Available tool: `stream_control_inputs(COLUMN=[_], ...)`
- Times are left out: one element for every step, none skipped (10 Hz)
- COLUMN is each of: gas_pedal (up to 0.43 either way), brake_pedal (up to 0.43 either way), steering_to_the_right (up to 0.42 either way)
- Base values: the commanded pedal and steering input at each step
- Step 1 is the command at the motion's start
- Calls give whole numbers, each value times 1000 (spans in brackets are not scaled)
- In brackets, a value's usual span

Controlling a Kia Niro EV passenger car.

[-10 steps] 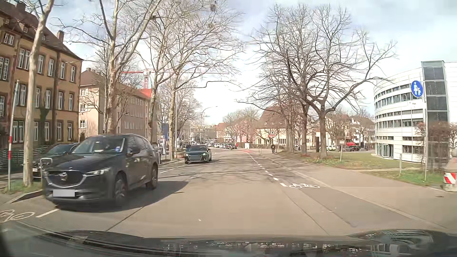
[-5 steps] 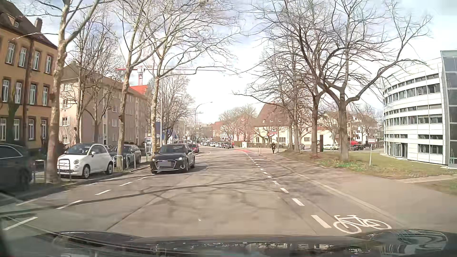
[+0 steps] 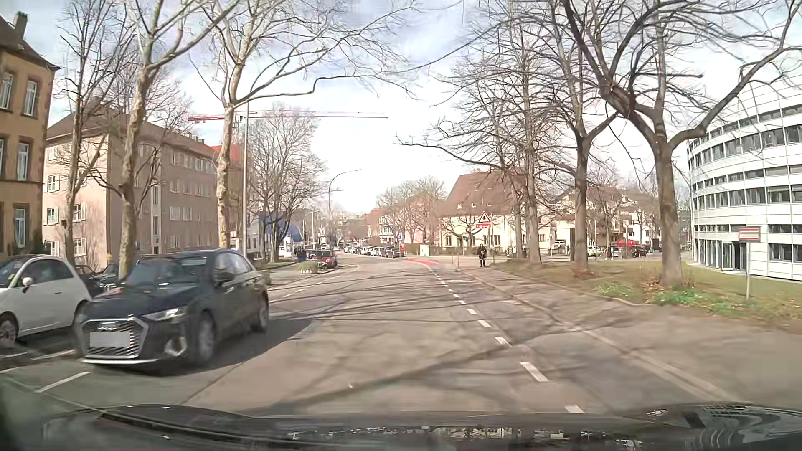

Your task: Follow the waypoints while adhering to traffic rules and regulations

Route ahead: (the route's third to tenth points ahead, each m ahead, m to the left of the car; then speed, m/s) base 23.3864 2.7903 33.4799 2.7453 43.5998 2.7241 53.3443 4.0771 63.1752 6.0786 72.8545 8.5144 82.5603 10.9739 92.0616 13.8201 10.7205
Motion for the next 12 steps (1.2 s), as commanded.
stream_control_inputs(gas_pedal=[118,110,98,98,98,98,98,98,87,87,79,79], brake_pedal=[0,0,0,0,0,0,0,0,0,0,0,0], steering_to_the_right=[5,5,5,5,5,5,4,3,3,1,1,1])
